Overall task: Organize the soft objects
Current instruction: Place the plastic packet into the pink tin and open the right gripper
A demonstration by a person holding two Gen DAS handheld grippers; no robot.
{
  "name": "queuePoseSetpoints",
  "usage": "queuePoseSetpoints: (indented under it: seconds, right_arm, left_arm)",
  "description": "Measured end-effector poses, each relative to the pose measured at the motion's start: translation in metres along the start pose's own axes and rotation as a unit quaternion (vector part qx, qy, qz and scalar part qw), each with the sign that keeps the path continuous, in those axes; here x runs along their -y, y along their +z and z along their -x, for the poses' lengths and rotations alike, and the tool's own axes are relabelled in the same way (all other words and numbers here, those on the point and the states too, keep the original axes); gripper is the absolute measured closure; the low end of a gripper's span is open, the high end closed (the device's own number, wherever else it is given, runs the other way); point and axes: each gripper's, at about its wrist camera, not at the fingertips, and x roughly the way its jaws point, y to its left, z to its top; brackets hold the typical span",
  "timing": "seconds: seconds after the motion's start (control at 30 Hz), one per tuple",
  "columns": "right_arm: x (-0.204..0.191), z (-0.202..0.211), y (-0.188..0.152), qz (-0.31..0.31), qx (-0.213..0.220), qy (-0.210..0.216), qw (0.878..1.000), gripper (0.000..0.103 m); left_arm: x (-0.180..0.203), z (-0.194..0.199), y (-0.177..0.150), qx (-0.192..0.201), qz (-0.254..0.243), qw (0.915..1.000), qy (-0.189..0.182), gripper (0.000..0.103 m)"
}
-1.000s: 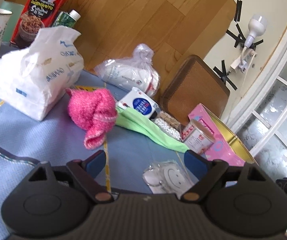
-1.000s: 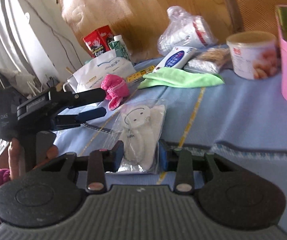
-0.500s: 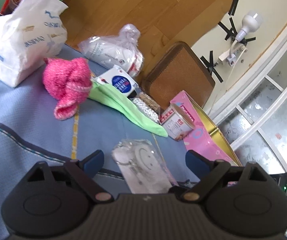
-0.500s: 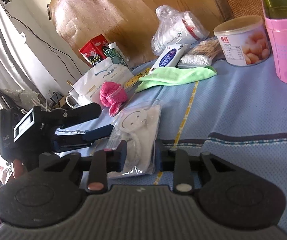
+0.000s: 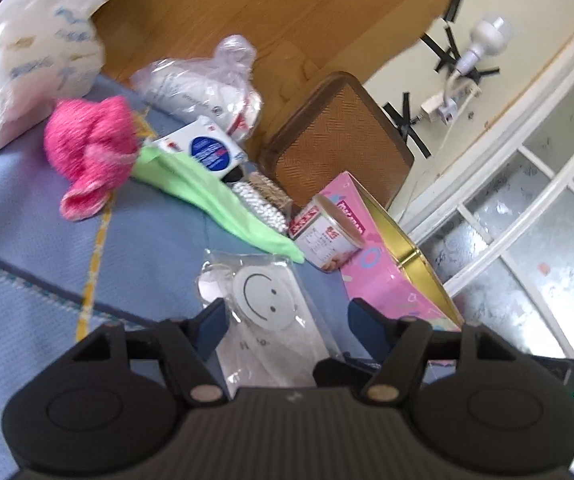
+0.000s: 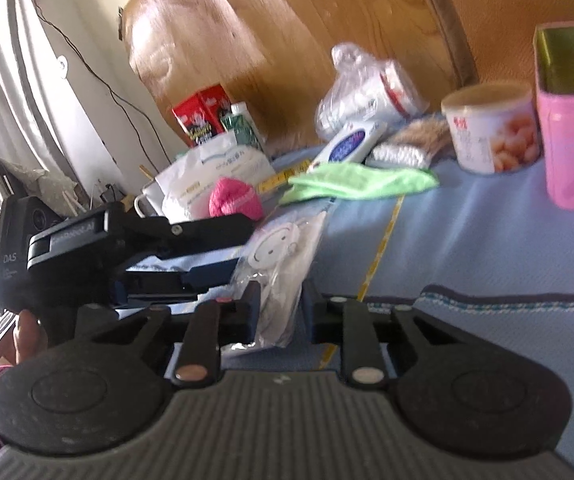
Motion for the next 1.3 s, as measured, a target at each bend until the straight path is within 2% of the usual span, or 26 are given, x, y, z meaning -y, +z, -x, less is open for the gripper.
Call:
queuePoseSetpoints:
  seconds: [0.23, 0.43, 0.57, 0.67, 0.8, 0.83, 0.87, 0.9, 0.93, 0.97, 1.03, 1.1, 1.17, 1.3]
  right_arm:
    - [-0.002, 0.029, 0.01, 0.023, 0.067, -0.027, 0.997, 0.08]
    - [0.011, 0.067, 0.026, 0.043, 0.144, -0.077, 0.986, 0.081]
    - [0.035, 0.094, 0.037, 0.04, 0.19, -0.125, 0.973, 0.081]
    - [0.061, 0.109, 0.045, 0.027, 0.214, -0.161, 0.963, 0.081]
    - [0.095, 0.119, 0.053, 0.005, 0.233, -0.207, 0.95, 0.08]
    - [0.103, 0.118, 0.054, 0.007, 0.235, -0.222, 0.946, 0.077]
    - [0.109, 0.115, 0.056, 0.015, 0.235, -0.256, 0.938, 0.076]
    - [0.114, 0.112, 0.055, 0.025, 0.236, -0.303, 0.923, 0.069]
    - [0.121, 0.113, 0.054, 0.027, 0.238, -0.342, 0.909, 0.067]
    - [0.123, 0.116, 0.054, 0.021, 0.242, -0.354, 0.903, 0.067]
    - [0.129, 0.129, 0.049, -0.003, 0.261, -0.338, 0.904, 0.067]
    - [0.127, 0.133, 0.045, -0.008, 0.269, -0.341, 0.901, 0.067]
    - [0.119, 0.13, 0.044, -0.008, 0.269, -0.332, 0.904, 0.067]
    - [0.098, 0.12, 0.05, 0.004, 0.263, -0.294, 0.919, 0.067]
  left_arm:
    - [0.045, -0.015, 0.016, 0.003, -0.045, 0.9987, -0.021, 0.037]
    - [0.104, -0.06, 0.04, -0.014, -0.108, 0.9923, -0.06, 0.037]
    - [0.148, -0.108, 0.049, -0.029, -0.159, 0.9835, -0.081, 0.037]
    - [0.173, -0.149, 0.053, -0.043, -0.178, 0.9788, -0.092, 0.037]
    - [0.195, -0.198, 0.049, -0.065, -0.199, 0.9744, -0.082, 0.029]
    - [0.197, -0.207, 0.046, -0.069, -0.203, 0.9739, -0.074, 0.027]
    - [0.197, -0.213, 0.043, -0.073, -0.205, 0.9741, -0.063, 0.027]
    - [0.196, -0.219, 0.041, -0.078, -0.202, 0.9748, -0.051, 0.027]
    - [0.193, -0.22, 0.04, -0.081, -0.196, 0.9761, -0.048, 0.027]
    - [0.188, -0.217, 0.038, -0.083, -0.189, 0.9772, -0.049, 0.027]
    - [0.18, -0.204, 0.036, -0.08, -0.189, 0.9775, -0.051, 0.027]
    - [0.171, -0.184, 0.032, -0.072, -0.195, 0.9769, -0.051, 0.027]
    - [0.162, -0.163, 0.028, -0.067, -0.199, 0.9765, -0.051, 0.027]
    - [0.136, -0.109, 0.017, -0.052, -0.202, 0.9769, -0.047, 0.027]
